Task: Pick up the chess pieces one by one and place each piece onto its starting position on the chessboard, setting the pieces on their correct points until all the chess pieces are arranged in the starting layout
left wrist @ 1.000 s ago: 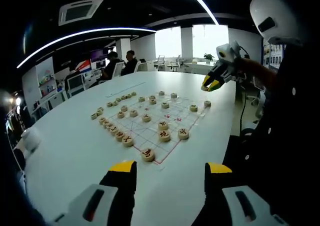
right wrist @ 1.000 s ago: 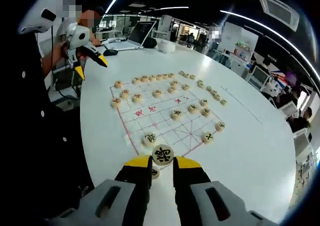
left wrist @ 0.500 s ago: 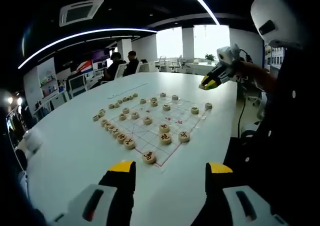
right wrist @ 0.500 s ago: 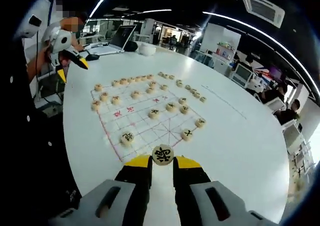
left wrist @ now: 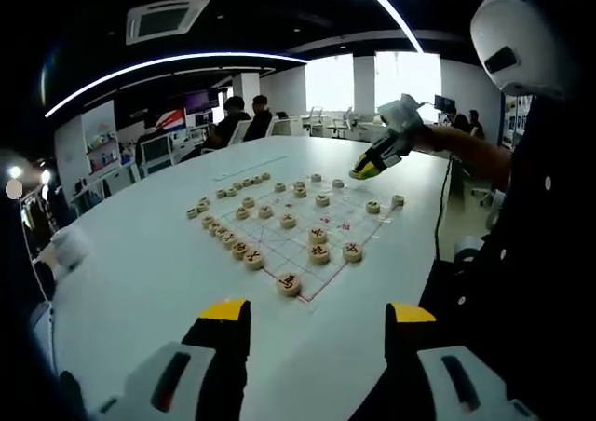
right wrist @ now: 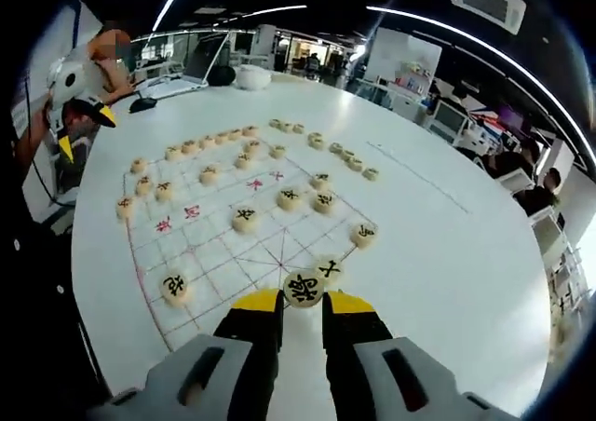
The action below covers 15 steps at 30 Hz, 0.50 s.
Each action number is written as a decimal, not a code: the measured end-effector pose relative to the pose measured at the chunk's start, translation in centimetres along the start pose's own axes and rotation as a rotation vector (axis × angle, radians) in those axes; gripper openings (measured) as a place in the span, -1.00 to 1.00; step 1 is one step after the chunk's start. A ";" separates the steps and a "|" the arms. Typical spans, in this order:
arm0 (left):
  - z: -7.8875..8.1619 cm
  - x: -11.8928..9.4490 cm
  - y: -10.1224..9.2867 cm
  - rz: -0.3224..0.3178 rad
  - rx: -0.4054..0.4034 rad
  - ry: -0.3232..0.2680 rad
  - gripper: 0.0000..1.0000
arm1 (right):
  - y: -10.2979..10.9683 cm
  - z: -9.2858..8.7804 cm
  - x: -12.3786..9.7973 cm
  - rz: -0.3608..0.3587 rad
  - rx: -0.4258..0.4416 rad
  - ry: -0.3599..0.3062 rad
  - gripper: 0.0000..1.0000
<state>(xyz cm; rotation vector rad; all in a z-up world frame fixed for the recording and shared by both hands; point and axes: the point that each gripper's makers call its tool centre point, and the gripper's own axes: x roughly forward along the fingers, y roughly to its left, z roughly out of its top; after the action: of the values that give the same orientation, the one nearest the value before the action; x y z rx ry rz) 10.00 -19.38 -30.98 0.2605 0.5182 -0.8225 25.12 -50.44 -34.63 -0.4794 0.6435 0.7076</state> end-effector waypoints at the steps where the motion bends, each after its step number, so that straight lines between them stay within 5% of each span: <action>1: 0.0 0.0 0.1 0.002 -0.002 0.000 0.18 | 0.0 -0.1 0.4 0.008 0.006 0.006 -0.64; 15: -0.5 -0.2 0.4 0.008 -0.008 0.007 0.18 | 0.3 -1.0 1.8 0.043 0.033 0.061 -0.63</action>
<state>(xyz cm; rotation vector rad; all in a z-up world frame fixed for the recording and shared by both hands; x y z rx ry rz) 10.02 -18.77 -31.29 0.2581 0.5267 -0.8120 25.52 -50.03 -36.59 -0.4592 0.7238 0.7245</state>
